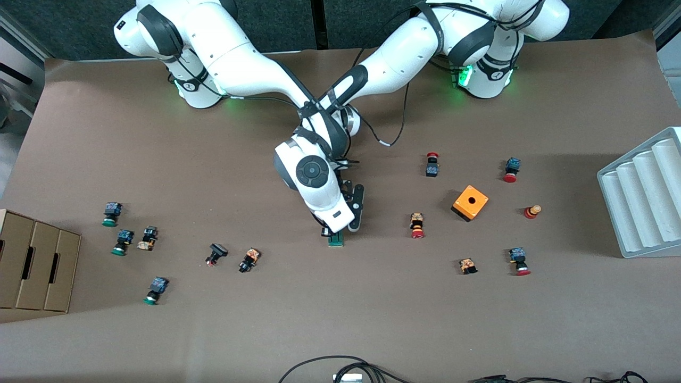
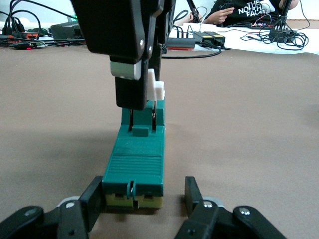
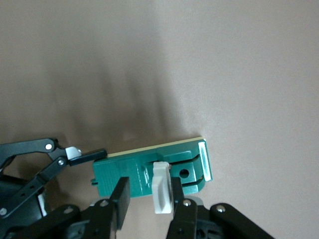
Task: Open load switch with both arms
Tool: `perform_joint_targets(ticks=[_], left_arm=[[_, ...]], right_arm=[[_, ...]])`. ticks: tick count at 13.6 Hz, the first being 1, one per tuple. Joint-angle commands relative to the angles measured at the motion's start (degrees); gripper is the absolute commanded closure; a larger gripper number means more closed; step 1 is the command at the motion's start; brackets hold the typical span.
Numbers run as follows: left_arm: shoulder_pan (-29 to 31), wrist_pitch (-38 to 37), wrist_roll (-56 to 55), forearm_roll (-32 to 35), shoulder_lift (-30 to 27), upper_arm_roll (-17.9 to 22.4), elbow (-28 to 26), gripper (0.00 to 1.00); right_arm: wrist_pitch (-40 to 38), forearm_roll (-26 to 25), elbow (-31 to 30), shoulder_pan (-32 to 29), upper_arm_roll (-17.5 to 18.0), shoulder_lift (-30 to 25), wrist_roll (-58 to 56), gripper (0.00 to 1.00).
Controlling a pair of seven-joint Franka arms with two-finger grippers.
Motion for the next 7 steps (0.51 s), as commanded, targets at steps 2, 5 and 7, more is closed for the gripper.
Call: perform_joint_targets(ticks=[2,5,7], left_arm=[[-0.49,-0.11,-0.87,0.55,1.46,0.42,0.93,0.28],[-0.49,-0.11,-0.87,0.55,1.46,0.42,0.93,0.28],[-0.49,-0.11,-0.96,0.55,1.46,0.33,1.01,0.28]], right_arm=[[-1.02,0.83,-2.70,0.59,0.49,-1.57,3.05,0.59],[-1.02,0.74,-2.70,0.68,0.49,-1.57,3.59,0.59],[-1.02,0.74,-2.70,1.11,0.49,-1.57,4.29,0.59]])
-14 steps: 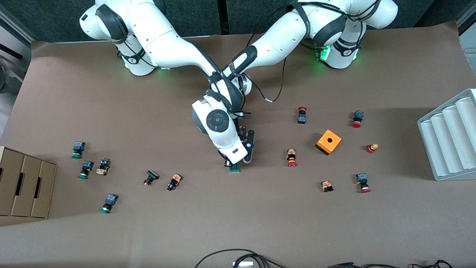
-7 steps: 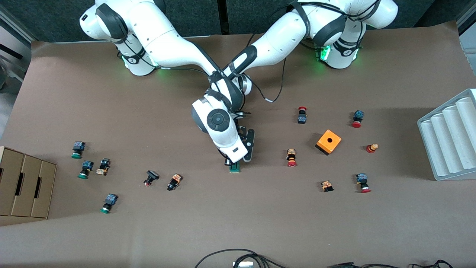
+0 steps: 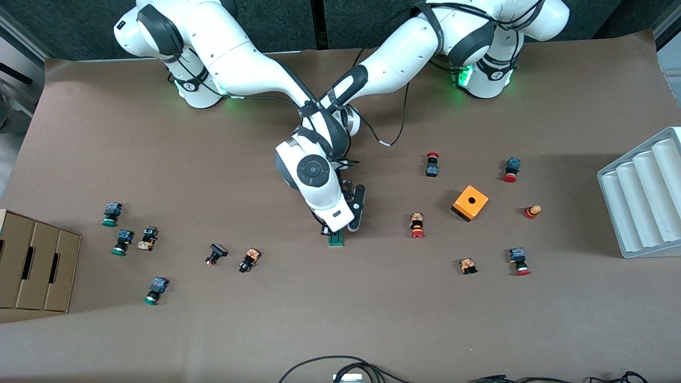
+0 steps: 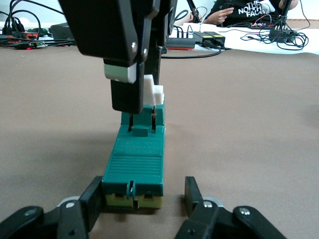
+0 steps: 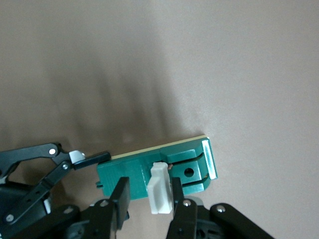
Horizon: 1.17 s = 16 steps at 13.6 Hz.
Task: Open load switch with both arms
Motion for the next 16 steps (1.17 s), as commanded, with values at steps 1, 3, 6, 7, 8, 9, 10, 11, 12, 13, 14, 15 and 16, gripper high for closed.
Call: perform_joint_targets(ticks=[1,3,6,7,8,9,10,11,12,13,14,15,16], left_arm=[[-0.49,-0.11,-0.96,0.55,1.46,0.42,1.02,0.28],[-0.49,-0.11,-0.96,0.55,1.46,0.42,0.93,0.28],[-0.49,-0.11,-0.96,0.55,1.46,0.42,0.93,0.28],[-0.49,-0.11,-0.96,0.63,1.46,0.42,1.01,0.28],[-0.49,-0.11,-0.96,0.55,1.46,0.42,1.02,0.28],[-0.49,-0.11,-0.96,0.63,1.46,0.42,1.02,0.28],[-0.49,-0.11,-0.96,0.55,1.46,0.42,1.02,0.28],[-0.49,-0.11,-0.96,0.55,1.46,0.42,0.93,0.28],[-0.49,-0.11,-0.96,0.55,1.46,0.42,1.01,0.28],[-0.49,-0.11,-0.96,0.55,1.46,0.33,1.02,0.28],[-0.49,-0.11,-0.96,0.55,1.46,0.42,1.02,0.28],[-0.49,-0.11,-0.96,0.55,1.46,0.42,1.02,0.28],[-0.49,-0.11,-0.96,0.55,1.46,0.33,1.02,0.28]], right_arm=[[-0.81,0.74,-2.50,1.01,0.36,-1.49,1.76,0.59],[-0.81,0.74,-2.50,1.19,0.36,-1.49,1.85,0.59],[-0.81,0.74,-2.59,1.28,0.36,-1.49,1.85,0.59],[-0.81,0.65,-2.59,1.28,0.36,-1.49,1.85,0.59],[-0.81,0.65,-2.59,1.28,0.36,-1.49,1.85,0.59],[-0.81,0.65,-2.59,1.28,0.36,-1.49,1.85,0.59],[-0.81,0.65,-2.68,1.19,0.36,-1.49,1.85,0.59],[-0.81,0.56,-2.68,1.02,0.36,-1.49,1.85,0.59],[-0.72,0.56,-3.03,1.02,0.36,-1.49,1.85,0.59],[-0.72,0.56,-3.12,1.02,0.36,-1.58,1.85,0.59],[-0.72,0.56,-3.12,1.02,0.36,-1.66,1.85,0.59],[-0.72,0.56,-3.38,1.02,0.36,-1.93,1.85,0.59],[-0.72,0.56,-3.73,1.02,0.36,-2.19,1.85,0.59]])
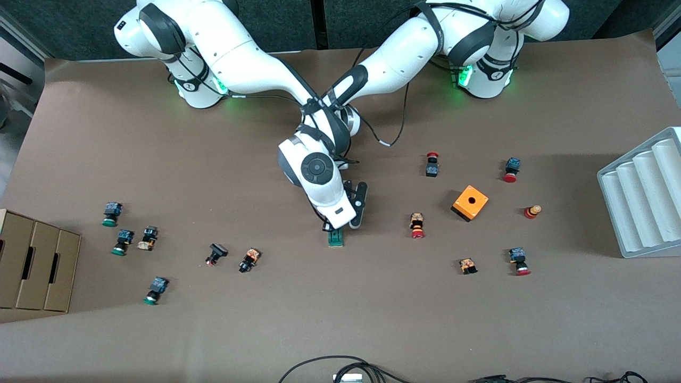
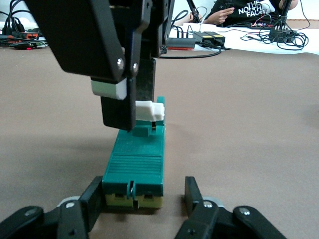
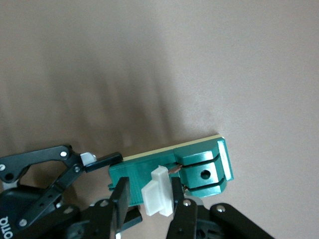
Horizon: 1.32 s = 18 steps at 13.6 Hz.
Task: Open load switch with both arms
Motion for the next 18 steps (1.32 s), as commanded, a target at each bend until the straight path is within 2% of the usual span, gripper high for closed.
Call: perform_joint_targets(ticks=[1,18], left_arm=[[-0.49,-0.10,-0.96,0.54,1.45,0.42,1.02,0.28],[-0.49,-0.10,-0.96,0.54,1.45,0.42,1.01,0.28]], right_arm=[[-0.35,0.56,-3.27,0.17,0.36,-2.42,0.44,0.59],[0.35,0.48,-3.80,0.34,0.36,-1.72,0.44,0.59]])
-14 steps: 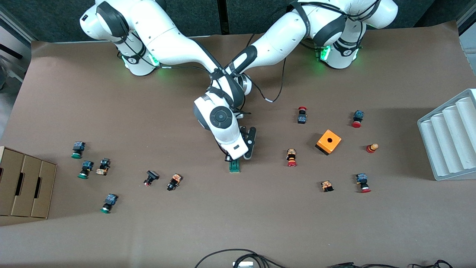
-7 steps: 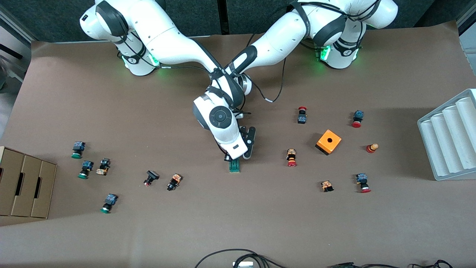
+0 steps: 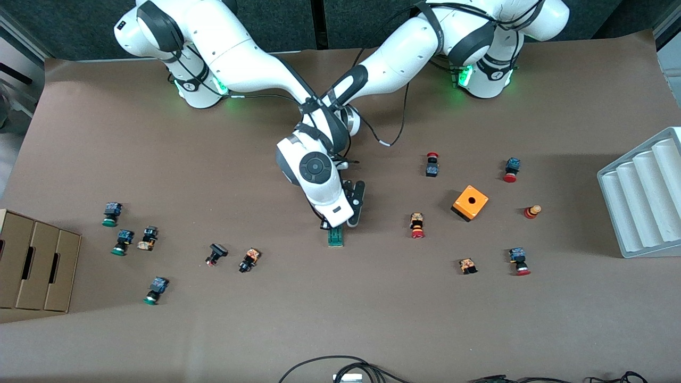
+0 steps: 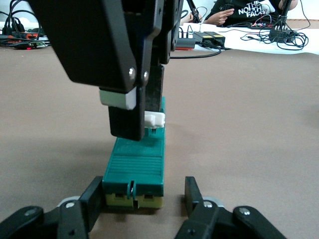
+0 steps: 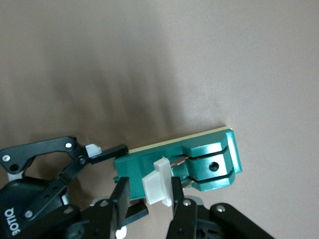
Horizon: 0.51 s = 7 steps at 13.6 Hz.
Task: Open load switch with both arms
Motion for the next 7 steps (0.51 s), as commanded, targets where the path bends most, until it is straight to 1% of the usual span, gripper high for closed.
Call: perform_joint_targets(ticks=[1,7], left_arm=[[-0.48,-0.10,-0.96,0.54,1.45,0.42,1.02,0.28],[-0.48,-0.10,-0.96,0.54,1.45,0.42,1.01,0.28]], right_arm=[[0.40,0.47,-1.82,0.42,0.22,-0.75,0.41,0.59],[0.58,0.47,-1.82,0.60,0.22,-0.39,0.41,0.59]])
